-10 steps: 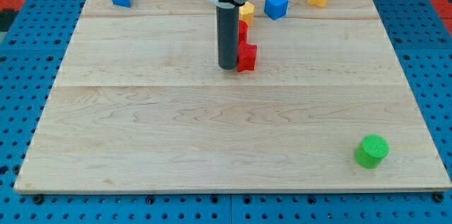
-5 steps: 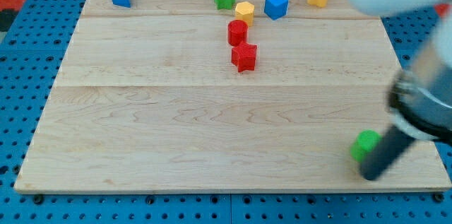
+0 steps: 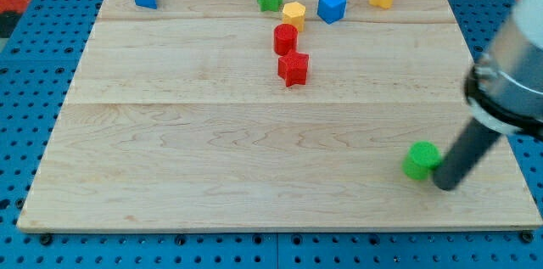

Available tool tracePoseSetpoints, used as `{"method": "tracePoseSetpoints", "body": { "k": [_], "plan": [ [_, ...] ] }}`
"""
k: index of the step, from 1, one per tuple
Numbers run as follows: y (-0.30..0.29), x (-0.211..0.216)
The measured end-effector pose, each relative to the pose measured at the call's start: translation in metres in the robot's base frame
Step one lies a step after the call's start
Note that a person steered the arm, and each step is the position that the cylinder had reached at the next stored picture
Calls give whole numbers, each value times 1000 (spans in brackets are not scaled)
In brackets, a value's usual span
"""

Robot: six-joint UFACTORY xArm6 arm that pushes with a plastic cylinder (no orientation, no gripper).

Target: Move green circle to bottom side of the red star

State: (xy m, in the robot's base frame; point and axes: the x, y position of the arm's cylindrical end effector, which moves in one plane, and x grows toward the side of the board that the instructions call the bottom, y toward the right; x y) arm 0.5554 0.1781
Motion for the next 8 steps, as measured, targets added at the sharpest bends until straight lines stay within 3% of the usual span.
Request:
{"method": "tracePoseSetpoints", "body": {
  "k": [1,3,6,7,8],
  "plan": [
    [-62,-69],
    [-31,-124],
    [-131,-91],
    [-136,-88],
    [-92,-105]
  ]
}}
